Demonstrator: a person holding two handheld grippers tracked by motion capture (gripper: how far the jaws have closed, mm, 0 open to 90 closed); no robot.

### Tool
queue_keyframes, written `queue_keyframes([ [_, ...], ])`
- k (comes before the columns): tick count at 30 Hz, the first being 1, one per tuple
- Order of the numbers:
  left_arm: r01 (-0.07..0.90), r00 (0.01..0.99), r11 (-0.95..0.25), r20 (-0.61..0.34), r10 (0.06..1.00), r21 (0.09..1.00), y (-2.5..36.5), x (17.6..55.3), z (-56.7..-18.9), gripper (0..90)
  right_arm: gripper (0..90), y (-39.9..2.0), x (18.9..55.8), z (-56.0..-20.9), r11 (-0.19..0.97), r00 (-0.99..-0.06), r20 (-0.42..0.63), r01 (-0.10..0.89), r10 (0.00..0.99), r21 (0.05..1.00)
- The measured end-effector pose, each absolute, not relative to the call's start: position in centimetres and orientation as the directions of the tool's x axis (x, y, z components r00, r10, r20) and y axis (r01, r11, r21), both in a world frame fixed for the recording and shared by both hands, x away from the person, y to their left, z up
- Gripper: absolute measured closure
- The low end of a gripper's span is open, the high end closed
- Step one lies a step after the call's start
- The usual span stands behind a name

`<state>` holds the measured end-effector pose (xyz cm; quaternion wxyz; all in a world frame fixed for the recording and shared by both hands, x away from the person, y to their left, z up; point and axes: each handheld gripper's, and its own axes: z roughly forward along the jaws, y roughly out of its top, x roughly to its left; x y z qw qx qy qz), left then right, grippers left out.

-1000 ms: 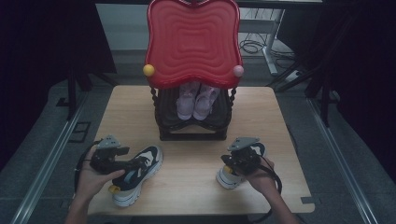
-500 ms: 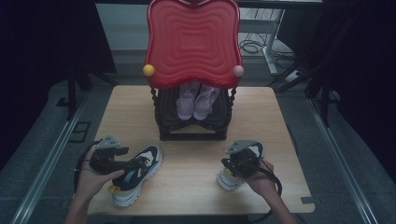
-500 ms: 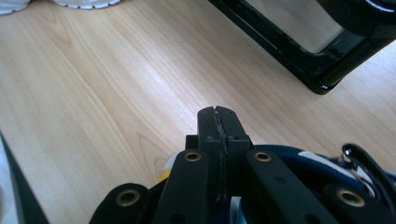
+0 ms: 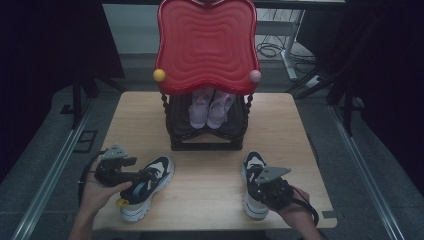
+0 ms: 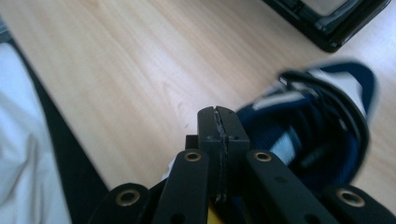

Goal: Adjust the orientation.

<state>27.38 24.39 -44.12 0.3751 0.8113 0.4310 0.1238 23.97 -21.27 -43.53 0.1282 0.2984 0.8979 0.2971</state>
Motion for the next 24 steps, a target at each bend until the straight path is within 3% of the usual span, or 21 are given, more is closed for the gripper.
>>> queue_keyframes([
  [12, 0.609, 0.599, -0.351, -0.122, 0.792, 0.711, 24.2, 27.5, -44.2, 33.6, 89.4, -24.2, 22.3, -44.2, 0.634, -0.762, -0.061, 0.488, 0.644, 0.6],
  [24, 0.609, 0.6, -0.352, -0.123, 0.791, 0.711, 24.3, 27.5, -44.3, 33.6, 89.4, -24.3, 22.6, -44.2, 0.628, -0.781, -0.039, 0.47, 0.623, 0.62],
])
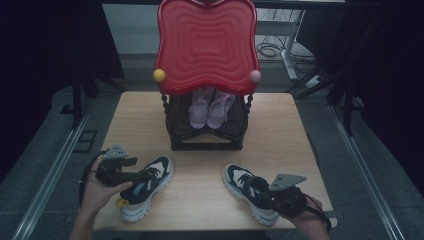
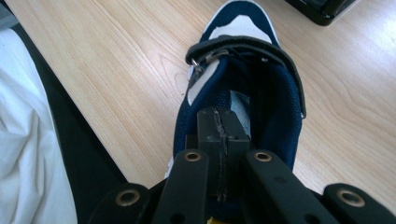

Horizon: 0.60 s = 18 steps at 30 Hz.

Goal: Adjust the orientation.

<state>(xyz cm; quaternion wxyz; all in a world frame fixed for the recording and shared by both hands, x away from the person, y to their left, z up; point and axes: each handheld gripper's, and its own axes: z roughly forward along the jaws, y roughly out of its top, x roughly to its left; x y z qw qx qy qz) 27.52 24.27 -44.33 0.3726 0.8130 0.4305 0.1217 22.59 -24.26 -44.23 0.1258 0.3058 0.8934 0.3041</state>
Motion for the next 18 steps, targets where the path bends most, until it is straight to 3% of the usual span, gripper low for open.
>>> queue_keyframes([
  [18, 0.614, 0.597, -0.355, -0.12, 0.793, 0.705, 24.5, 27.5, -44.4, 33.8, 89.3, -26.6, 24.8, -42.9, 0.549, -0.757, 0.018, 0.49, 0.653, 0.678],
])
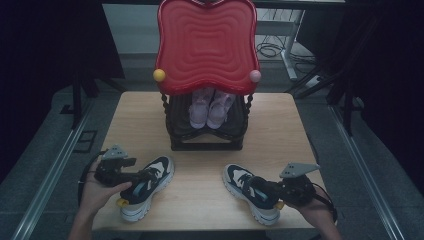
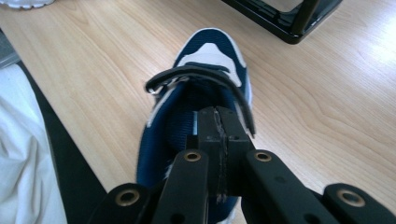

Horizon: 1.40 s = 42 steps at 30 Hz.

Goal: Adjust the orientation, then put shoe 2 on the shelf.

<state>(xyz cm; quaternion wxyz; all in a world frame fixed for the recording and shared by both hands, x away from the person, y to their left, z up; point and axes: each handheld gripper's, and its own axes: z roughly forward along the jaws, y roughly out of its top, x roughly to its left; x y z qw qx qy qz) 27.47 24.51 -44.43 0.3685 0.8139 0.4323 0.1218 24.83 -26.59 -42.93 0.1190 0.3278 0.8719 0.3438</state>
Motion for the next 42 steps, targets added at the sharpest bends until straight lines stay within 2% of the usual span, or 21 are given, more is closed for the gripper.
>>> queue_keyframes([
  [20, 0.622, 0.597, -0.37, -0.112, 0.794, 0.69, 25.2, 26.8, -44.7, 33.8, 86.8, -28.3, 26.6, -43.7, 0.521, -0.727, 0.045, 0.533, 0.685, 0.667],
  [30, 0.625, 0.6, -0.38, -0.109, 0.792, 0.682, 26.3, 25.4, -44.3, 34.7, 67.6, -28.2, 27.0, -43.7, 0.529, -0.745, 0.057, 0.522, 0.664, 0.669],
  [42, 0.655, 0.614, -0.425, -0.112, 0.781, 0.625, 26.6, 25.3, -44.7, 36.7, 57.6, -27.9, 27.6, -44.9, 0.529, -0.745, 0.082, 0.542, 0.662, 0.653],
])
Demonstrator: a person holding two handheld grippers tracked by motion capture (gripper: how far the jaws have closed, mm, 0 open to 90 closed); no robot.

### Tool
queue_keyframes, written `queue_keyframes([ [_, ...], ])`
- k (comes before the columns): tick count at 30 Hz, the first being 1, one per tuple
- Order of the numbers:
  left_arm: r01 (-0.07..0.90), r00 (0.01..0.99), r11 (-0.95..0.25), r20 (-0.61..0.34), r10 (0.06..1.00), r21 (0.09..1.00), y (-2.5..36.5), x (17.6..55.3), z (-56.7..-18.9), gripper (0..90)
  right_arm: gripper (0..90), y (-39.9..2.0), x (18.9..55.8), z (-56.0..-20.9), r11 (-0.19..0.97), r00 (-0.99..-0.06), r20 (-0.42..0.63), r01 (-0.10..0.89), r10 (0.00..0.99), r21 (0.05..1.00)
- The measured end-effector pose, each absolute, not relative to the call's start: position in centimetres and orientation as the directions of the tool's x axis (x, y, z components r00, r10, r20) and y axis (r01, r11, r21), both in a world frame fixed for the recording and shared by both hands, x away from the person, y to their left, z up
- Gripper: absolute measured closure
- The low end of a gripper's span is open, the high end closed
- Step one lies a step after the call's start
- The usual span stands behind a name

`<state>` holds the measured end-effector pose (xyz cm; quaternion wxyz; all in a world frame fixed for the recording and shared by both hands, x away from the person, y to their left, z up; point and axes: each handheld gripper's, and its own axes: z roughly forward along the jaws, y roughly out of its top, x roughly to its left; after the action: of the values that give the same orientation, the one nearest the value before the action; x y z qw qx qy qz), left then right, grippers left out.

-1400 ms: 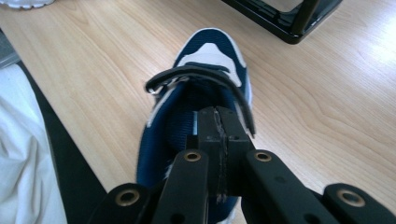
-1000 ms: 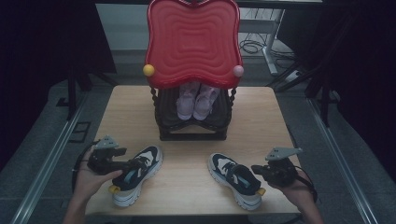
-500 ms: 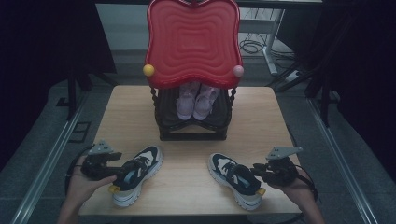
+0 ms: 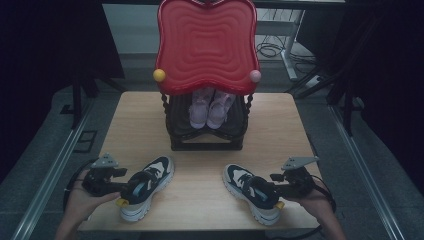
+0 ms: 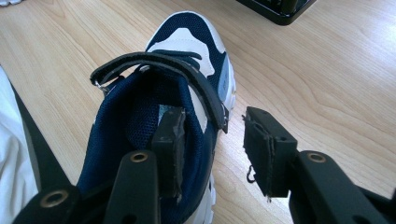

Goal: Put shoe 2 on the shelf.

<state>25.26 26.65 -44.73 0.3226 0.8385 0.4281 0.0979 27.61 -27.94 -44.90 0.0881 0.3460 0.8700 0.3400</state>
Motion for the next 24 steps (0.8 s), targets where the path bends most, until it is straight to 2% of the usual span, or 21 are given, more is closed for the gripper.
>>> queue_keyframes([
  [8, 0.679, 0.619, -0.467, -0.099, 0.779, 0.567, 26.2, 25.8, -45.4, 40.0, 55.9, -27.5, 27.9, -45.2, 0.537, -0.746, 0.079, 0.544, 0.661, 0.645],
  [18, 0.721, 0.59, -0.471, -0.092, 0.802, 0.508, 25.5, 27.2, -46.5, 52.2, 55.0, -26.3, 29.1, -46.0, 0.567, -0.752, 0.087, 0.561, 0.653, 0.603],
  [24, 0.736, 0.575, -0.466, -0.09, 0.813, 0.491, 25.5, 27.6, -46.7, 59.0, 57.8, -25.8, 29.9, -46.3, 0.583, -0.76, 0.103, 0.571, 0.642, 0.578],
])
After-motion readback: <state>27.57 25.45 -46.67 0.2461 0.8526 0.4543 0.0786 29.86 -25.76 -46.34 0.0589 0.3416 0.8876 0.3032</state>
